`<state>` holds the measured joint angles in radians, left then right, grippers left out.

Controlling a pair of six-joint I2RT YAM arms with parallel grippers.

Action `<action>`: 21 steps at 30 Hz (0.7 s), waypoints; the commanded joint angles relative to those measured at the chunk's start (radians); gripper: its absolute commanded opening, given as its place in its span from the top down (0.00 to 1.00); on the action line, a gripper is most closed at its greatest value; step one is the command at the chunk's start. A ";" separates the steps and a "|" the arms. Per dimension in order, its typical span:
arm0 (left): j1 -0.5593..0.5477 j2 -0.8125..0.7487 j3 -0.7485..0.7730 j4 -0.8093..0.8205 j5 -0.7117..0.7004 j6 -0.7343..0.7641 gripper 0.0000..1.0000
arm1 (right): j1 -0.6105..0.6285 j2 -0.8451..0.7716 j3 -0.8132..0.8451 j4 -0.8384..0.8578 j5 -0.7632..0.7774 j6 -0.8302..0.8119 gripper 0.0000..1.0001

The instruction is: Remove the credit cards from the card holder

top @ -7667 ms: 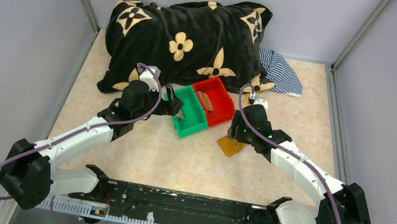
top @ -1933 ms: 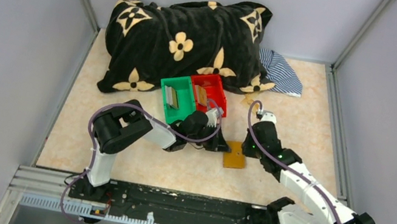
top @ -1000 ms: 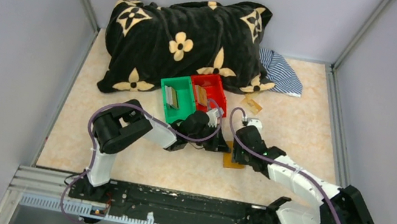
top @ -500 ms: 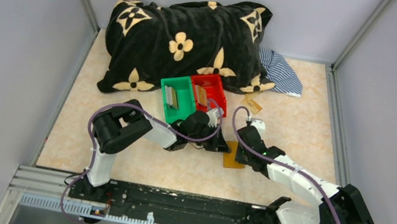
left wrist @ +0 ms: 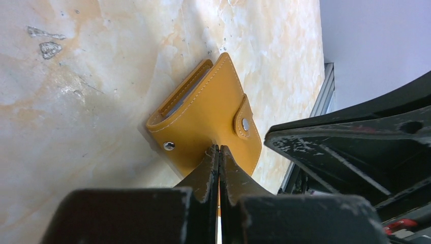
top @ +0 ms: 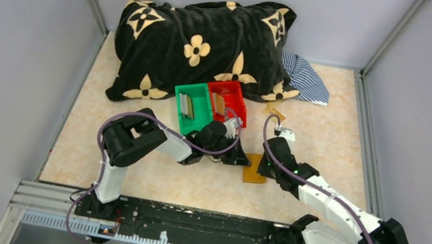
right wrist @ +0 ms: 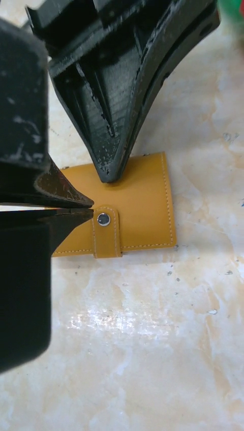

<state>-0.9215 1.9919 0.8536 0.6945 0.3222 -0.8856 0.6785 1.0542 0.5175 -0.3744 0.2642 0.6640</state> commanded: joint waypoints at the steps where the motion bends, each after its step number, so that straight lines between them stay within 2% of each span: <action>1: 0.011 0.050 -0.030 -0.054 0.002 -0.017 1.00 | -0.048 -0.069 -0.022 0.018 -0.055 0.010 1.00; 6: 0.010 0.042 -0.015 -0.101 -0.016 -0.001 1.00 | -0.063 -0.081 -0.030 -0.001 -0.031 -0.036 1.00; 7: 0.010 0.040 -0.011 -0.108 -0.018 0.004 1.00 | -0.063 -0.072 -0.021 -0.011 -0.026 -0.048 0.94; 9: 0.010 0.037 -0.009 -0.114 -0.020 0.010 1.00 | -0.053 -0.055 0.003 -0.019 -0.028 -0.066 0.64; 10: 0.011 0.038 -0.009 -0.115 -0.021 0.013 1.00 | -0.046 -0.049 0.012 -0.017 -0.022 -0.070 0.57; 11: 0.012 0.041 -0.005 -0.118 -0.019 0.015 1.00 | -0.042 -0.045 0.019 -0.011 -0.018 -0.077 0.54; 21: 0.011 0.040 -0.005 -0.129 -0.021 0.024 1.00 | 0.019 0.103 0.095 -0.011 0.053 -0.132 0.57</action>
<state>-0.9138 1.9999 0.8562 0.6952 0.3317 -0.9047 0.6640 1.1088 0.5430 -0.4019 0.2611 0.5667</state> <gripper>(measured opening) 0.005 0.438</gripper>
